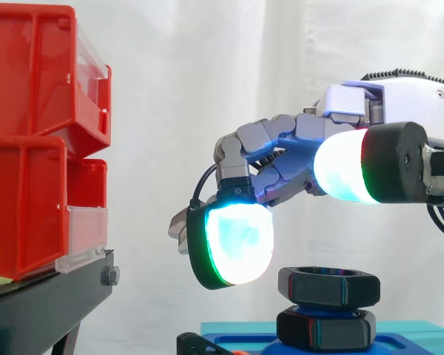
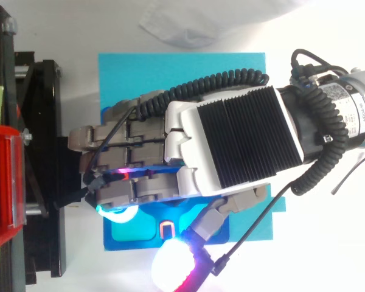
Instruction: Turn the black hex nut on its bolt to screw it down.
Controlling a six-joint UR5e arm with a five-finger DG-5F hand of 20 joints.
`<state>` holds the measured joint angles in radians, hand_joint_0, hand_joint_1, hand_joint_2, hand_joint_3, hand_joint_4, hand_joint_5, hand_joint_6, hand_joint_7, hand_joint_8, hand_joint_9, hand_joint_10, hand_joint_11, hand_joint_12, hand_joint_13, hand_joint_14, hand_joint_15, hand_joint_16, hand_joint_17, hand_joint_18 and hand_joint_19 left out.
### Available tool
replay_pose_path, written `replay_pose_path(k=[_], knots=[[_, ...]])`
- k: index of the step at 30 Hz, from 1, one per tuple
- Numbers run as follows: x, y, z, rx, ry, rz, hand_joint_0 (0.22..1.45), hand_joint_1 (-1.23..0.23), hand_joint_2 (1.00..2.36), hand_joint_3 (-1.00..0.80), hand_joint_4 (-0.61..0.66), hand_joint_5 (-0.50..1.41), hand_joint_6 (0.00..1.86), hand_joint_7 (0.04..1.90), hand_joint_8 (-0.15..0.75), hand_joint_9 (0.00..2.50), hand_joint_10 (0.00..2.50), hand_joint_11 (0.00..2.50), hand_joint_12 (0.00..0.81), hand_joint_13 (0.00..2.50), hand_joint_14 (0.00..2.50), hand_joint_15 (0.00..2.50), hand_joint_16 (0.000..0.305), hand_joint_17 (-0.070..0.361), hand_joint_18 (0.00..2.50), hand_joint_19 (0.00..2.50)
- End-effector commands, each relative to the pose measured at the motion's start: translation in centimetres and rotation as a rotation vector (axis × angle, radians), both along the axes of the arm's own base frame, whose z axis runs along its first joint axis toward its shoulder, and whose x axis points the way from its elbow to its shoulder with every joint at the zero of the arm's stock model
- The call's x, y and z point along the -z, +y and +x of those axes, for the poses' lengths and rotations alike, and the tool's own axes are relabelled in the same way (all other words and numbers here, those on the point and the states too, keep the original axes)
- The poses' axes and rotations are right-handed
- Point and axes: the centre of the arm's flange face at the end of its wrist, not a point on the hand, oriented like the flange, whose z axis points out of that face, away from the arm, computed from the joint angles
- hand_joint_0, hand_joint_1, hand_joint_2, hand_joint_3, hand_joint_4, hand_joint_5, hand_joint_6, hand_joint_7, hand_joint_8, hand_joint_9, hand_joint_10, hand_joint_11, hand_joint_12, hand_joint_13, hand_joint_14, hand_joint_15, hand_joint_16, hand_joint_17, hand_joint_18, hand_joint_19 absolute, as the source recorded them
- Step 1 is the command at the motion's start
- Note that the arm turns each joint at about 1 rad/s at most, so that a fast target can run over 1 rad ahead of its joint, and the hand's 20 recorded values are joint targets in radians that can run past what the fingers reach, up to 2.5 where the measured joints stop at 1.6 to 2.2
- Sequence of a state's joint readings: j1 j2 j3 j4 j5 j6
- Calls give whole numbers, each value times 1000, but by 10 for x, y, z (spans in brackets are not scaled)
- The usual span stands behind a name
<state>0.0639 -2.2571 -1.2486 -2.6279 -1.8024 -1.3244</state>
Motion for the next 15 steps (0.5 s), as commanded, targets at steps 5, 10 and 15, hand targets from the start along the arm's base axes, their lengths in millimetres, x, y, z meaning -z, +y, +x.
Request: replay_pose_path(k=[5, 10, 15], knots=[[1, -1, 0, 1, -1, -1, 490, -224, 1000, -500, 261, -88, 502, 1245, 286, 602, 10, 292, 364, 481, 3, 82, 59, 133, 531, 441], [2, -4, -1, 6, 11, -2, 490, -224, 1000, -500, 256, -83, 502, 1294, 287, 601, 10, 296, 364, 480, 4, 85, 59, 133, 529, 433], [3, -8, -2, 10, 17, -2, 490, -224, 1000, -500, 250, -76, 501, 1353, 287, 605, 10, 291, 365, 488, 3, 86, 59, 133, 536, 441]])
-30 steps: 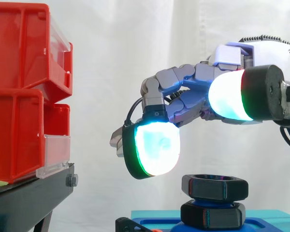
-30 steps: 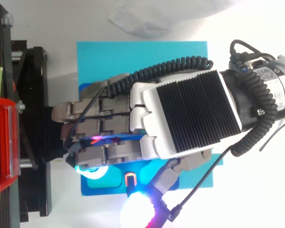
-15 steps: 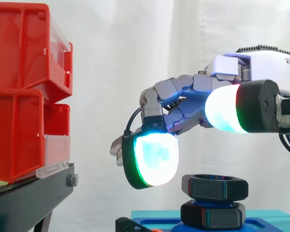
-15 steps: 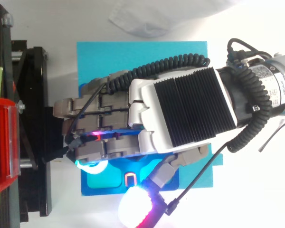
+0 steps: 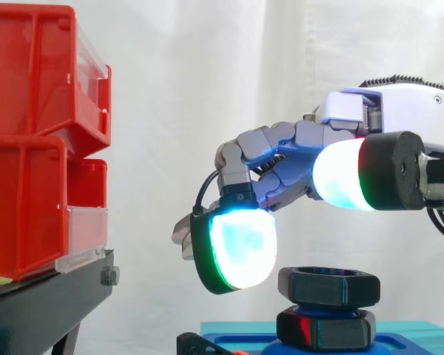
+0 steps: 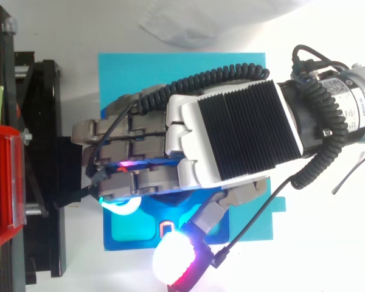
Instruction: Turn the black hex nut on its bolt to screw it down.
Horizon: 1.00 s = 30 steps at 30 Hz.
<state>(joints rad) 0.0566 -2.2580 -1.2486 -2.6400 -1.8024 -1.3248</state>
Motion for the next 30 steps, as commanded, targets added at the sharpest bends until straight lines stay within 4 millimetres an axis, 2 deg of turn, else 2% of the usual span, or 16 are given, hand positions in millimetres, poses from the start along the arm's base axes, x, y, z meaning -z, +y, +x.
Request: replay_pose_path(k=[1, 30], knots=[[1, -3, -1, 4, 10, 0, 490, -225, 1000, -500, 254, -74, 500, 1370, 287, 605, 10, 291, 365, 488, 3, 90, 59, 133, 535, 439], [4, -47, -11, -1, 33, -7, 492, -213, 1000, -500, 239, -94, 687, 1158, 290, 631, 10, 292, 363, 496, 3, 85, 59, 132, 545, 437]])
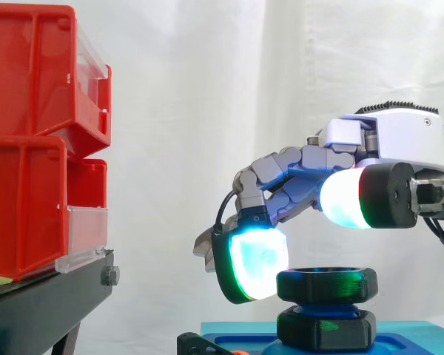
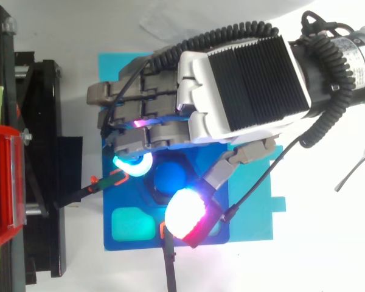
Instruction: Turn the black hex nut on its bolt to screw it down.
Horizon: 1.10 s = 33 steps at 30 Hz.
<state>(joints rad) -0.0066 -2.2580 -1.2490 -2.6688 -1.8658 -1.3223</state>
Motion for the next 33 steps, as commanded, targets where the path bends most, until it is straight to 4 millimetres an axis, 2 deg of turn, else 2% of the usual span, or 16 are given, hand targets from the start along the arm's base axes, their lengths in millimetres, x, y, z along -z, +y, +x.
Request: replay_pose_path(k=[1, 11, 19, 22, 25, 33], knots=[[0, -8, -2, -1, 5, -2, 493, -213, 1000, -500, 237, -94, 688, 1149, 290, 631, 10, 295, 363, 496, 3, 85, 59, 132, 545, 438], [-1, -32, -9, -16, 3, 3, 493, -211, 1000, -500, 246, -95, 688, 1150, 290, 634, 10, 300, 363, 496, 3, 85, 59, 132, 548, 428], [-3, -35, -8, -19, -6, 14, 494, -211, 1000, -500, 254, -92, 665, 1182, 288, 633, 10, 296, 363, 497, 3, 86, 59, 132, 549, 440], [-14, -30, -1, -25, -40, 12, 494, -210, 1000, -500, 258, -79, 572, 1296, 288, 632, 10, 293, 363, 496, 3, 86, 59, 132, 547, 438], [-24, -25, 4, -28, -62, 9, 494, -208, 1000, -500, 262, -77, 570, 1307, 288, 633, 10, 289, 363, 495, 4, 85, 59, 132, 547, 439], [-33, -9, 14, -44, -150, -20, 495, -207, 1000, -500, 265, -76, 575, 1299, 291, 661, 11, 294, 363, 499, 3, 80, 59, 132, 548, 440]])
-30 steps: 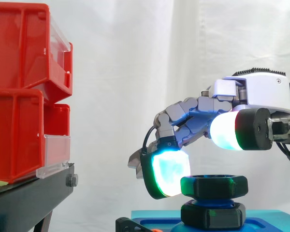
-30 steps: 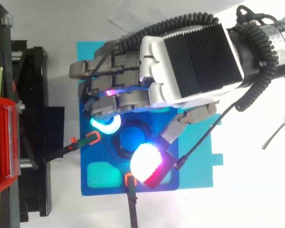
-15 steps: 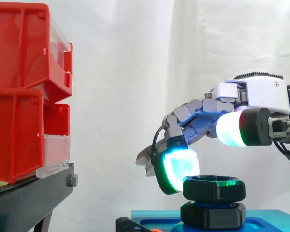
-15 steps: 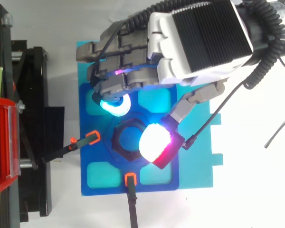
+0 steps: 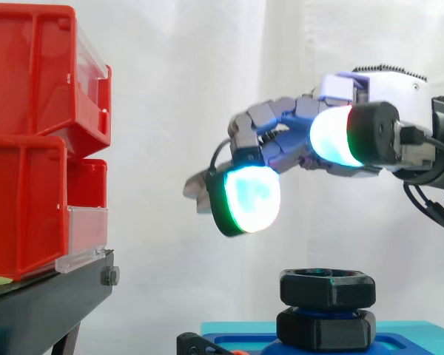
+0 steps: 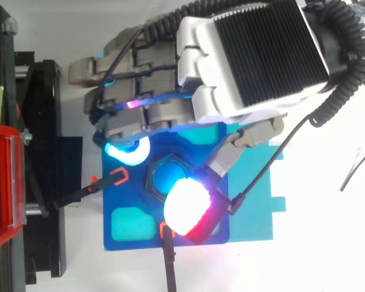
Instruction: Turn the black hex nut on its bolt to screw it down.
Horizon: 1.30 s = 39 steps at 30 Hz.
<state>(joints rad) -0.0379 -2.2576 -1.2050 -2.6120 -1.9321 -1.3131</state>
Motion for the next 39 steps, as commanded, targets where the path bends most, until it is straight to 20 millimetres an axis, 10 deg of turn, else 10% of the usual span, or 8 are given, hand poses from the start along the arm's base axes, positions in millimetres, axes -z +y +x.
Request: replay_pose_path(k=[1, 17, 39], knots=[[-5, 11, 6, -8, -59, -19, 495, -207, 1000, -500, 267, -76, 573, 1303, 290, 665, 11, 300, 362, 499, 3, 88, 59, 132, 551, 440], [16, 54, 12, -12, 21, -11, 496, -205, 1000, -500, 241, -81, 640, 1243, 291, 689, 11, 308, 362, 502, 4, 78, 58, 131, 550, 430], [25, 44, 5, -9, 72, -14, 498, -212, 1000, -500, 259, -75, 615, 1269, 290, 703, 11, 310, 360, 507, 3, 84, 58, 130, 554, 440]])
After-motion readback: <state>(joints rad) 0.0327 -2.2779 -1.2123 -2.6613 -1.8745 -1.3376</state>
